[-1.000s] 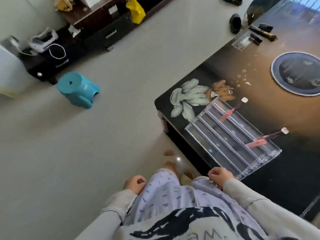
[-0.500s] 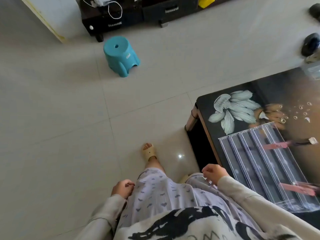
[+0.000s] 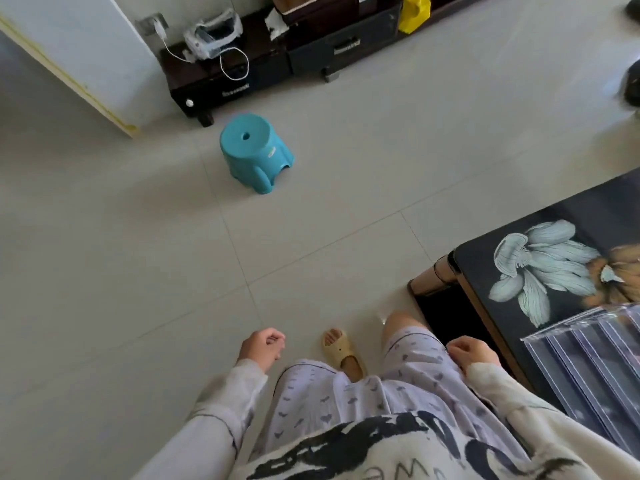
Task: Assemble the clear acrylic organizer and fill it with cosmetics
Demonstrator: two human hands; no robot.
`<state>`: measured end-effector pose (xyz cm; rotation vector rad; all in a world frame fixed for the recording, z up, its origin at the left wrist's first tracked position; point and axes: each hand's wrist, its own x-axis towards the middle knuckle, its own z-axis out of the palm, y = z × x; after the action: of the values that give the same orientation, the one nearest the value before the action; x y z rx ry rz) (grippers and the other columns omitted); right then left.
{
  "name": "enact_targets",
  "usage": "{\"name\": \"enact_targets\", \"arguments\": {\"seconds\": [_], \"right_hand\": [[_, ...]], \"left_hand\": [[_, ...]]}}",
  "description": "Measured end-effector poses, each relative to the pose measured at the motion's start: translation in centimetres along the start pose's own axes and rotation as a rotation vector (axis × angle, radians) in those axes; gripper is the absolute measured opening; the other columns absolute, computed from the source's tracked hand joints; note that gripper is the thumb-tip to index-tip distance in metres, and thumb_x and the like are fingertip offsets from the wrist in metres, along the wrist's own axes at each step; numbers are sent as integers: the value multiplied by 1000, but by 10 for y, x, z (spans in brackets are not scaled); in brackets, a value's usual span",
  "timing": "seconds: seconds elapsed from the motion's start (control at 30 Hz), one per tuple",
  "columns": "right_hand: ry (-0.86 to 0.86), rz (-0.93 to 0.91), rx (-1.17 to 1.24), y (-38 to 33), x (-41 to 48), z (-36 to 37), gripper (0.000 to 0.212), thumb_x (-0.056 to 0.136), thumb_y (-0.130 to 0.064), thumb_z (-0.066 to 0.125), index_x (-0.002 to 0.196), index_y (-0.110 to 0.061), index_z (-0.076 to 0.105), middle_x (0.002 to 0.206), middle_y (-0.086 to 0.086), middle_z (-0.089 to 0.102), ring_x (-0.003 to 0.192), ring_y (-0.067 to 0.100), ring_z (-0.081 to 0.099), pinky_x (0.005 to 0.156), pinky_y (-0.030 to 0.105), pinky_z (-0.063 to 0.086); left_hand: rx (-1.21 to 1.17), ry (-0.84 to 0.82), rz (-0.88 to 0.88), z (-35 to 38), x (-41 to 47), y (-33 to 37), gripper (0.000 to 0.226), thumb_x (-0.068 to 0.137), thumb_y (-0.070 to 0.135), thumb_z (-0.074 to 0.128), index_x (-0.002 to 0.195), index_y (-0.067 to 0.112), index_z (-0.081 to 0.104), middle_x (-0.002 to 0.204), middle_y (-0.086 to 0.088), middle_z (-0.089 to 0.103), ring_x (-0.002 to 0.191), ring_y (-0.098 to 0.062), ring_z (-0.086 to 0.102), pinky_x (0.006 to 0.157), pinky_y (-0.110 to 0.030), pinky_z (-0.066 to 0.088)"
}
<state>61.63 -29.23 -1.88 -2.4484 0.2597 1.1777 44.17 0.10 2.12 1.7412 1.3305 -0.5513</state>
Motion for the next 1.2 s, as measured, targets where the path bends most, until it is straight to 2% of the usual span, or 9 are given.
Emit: {"name": "enact_targets", "arguments": {"seconds": [0.27, 0.43, 0.53, 0.63, 0.73, 0.83, 0.93, 1.03, 1.2], "right_hand": [[-34, 66, 67, -70, 31, 1, 21, 85, -8, 57, 103, -2, 67, 106, 17, 68, 99, 31, 60, 73, 22, 35], [-78, 75, 66, -123, 72, -24, 21, 86, -10, 54, 103, -5, 67, 94, 13, 65, 89, 27, 59, 83, 31, 47], [-78, 58, 137, -152, 98, -52, 20, 86, -7, 52, 100, -2, 66, 76, 9, 61, 72, 23, 57, 65, 25, 50], [-39, 59, 199, -179, 120, -82, 18, 85, -7, 51, 96, -5, 66, 59, 2, 56, 53, 15, 51, 36, 8, 41], [11, 59, 278, -199, 136, -104, 14, 85, -7, 54, 90, -9, 67, 67, 5, 59, 60, 19, 52, 42, 11, 38], [20, 75, 379, -213, 152, -121, 22, 85, -3, 53, 69, -15, 59, 80, 11, 60, 74, 22, 55, 55, 20, 38], [42, 143, 439, -220, 168, -135, 13, 87, -2, 52, 87, -5, 65, 82, 13, 60, 63, 22, 52, 46, 13, 40], [104, 214, 526, -226, 187, -148, 19, 87, -1, 52, 100, 2, 65, 81, 12, 60, 52, 12, 47, 32, 4, 34], [171, 370, 678, -238, 214, -167, 20, 88, 0, 52, 102, 7, 64, 87, 18, 64, 77, 21, 58, 70, 27, 50]], "left_hand": [[35, -74, -12, -28, 61, 47, 17, 85, 0, 52, 76, 13, 58, 70, -6, 58, 43, -5, 51, 46, -15, 34], [102, -130, -46, -33, 99, 93, 27, 85, 3, 53, 64, 20, 54, 69, -4, 58, 52, -7, 48, 48, -12, 37], [208, -160, -51, -42, 120, 127, 32, 87, 9, 52, 58, 24, 50, 60, 8, 53, 52, -3, 46, 42, -6, 34], [295, -193, -46, -52, 141, 168, 35, 89, 11, 51, 57, 26, 47, 61, 9, 51, 58, -13, 50, 50, -17, 37], [364, -200, 11, -61, 160, 213, 36, 89, 13, 53, 57, 28, 46, 74, 0, 57, 78, -16, 50, 62, -19, 34], [370, -189, 78, -64, 186, 260, 28, 87, 9, 54, 63, 22, 53, 83, -5, 59, 66, -18, 53, 53, -15, 38], [392, -208, 131, -62, 219, 313, 22, 86, 3, 52, 69, 16, 57, 71, -8, 59, 50, -11, 49, 41, -11, 38], [429, -243, 184, -56, 254, 373, 33, 87, -1, 50, 61, 20, 53, 60, -1, 55, 46, -10, 48, 43, -16, 38], [585, -348, 311, -43, 306, 488, 36, 88, -3, 48, 61, 20, 51, 66, -5, 55, 44, -11, 48, 43, -17, 33]]}}
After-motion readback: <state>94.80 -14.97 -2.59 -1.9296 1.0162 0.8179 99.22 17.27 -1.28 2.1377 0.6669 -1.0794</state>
